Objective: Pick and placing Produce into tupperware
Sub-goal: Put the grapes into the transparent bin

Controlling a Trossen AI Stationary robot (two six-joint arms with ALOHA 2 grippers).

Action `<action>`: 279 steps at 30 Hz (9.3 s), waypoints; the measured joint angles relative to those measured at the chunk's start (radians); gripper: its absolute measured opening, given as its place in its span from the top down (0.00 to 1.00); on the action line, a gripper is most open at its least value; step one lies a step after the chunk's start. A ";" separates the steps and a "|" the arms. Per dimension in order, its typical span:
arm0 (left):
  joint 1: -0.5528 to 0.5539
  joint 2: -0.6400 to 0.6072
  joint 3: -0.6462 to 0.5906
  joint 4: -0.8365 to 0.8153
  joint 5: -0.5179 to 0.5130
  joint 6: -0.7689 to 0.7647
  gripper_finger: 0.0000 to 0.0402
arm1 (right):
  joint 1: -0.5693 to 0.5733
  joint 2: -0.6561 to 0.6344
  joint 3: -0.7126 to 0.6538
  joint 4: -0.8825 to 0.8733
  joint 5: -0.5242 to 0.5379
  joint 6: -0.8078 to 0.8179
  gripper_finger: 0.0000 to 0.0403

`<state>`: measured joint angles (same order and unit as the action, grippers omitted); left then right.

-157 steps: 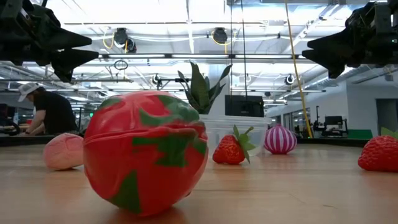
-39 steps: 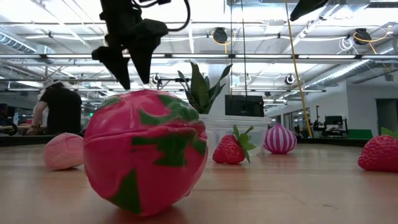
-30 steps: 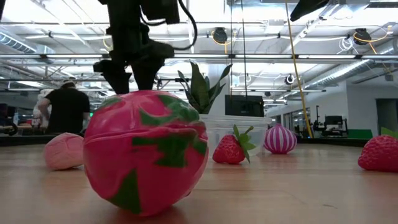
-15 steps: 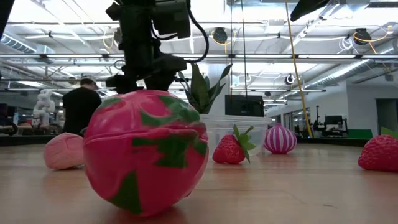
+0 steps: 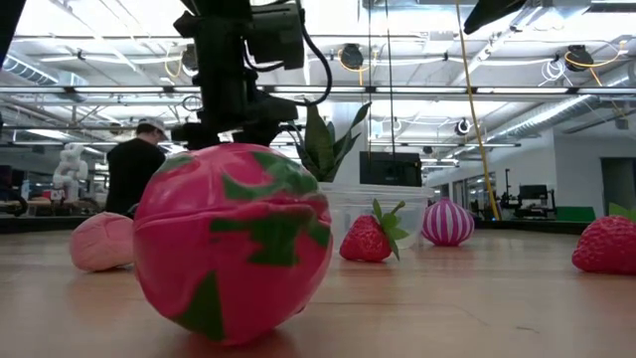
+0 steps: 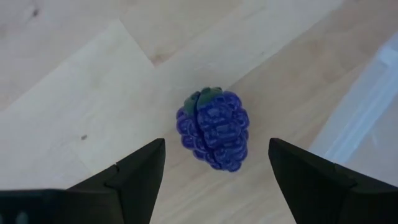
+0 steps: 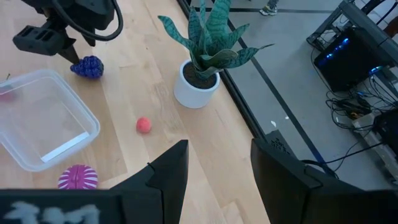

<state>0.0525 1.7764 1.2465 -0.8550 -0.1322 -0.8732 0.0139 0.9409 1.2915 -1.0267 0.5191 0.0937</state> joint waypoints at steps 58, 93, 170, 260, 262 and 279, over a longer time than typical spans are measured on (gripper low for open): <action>0.106 0.088 0.001 0.066 0.053 0.455 0.27 | 0.001 0.000 0.000 -0.007 -0.001 0.022 0.59; -0.084 -0.113 -0.162 0.075 -0.014 0.753 0.27 | 0.001 0.000 -0.002 0.013 -0.001 0.088 0.59; -0.027 -0.112 -0.321 0.337 -0.013 0.800 0.44 | 0.000 0.000 -0.001 0.013 -0.001 0.104 0.59; -0.197 0.114 0.038 0.433 0.082 0.613 0.36 | 0.001 0.000 -0.057 0.072 -0.002 0.085 0.59; -0.197 0.114 0.038 0.432 0.081 0.614 0.36 | 0.000 0.000 -0.057 0.072 -0.002 0.085 0.59; -0.180 0.114 0.038 0.432 0.079 0.619 0.31 | 0.001 0.000 -0.057 0.072 -0.002 0.085 0.59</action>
<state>-0.1276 1.8904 1.2843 -0.4233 -0.0528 -0.2543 0.0146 0.9413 1.2343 -0.9546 0.5167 0.1787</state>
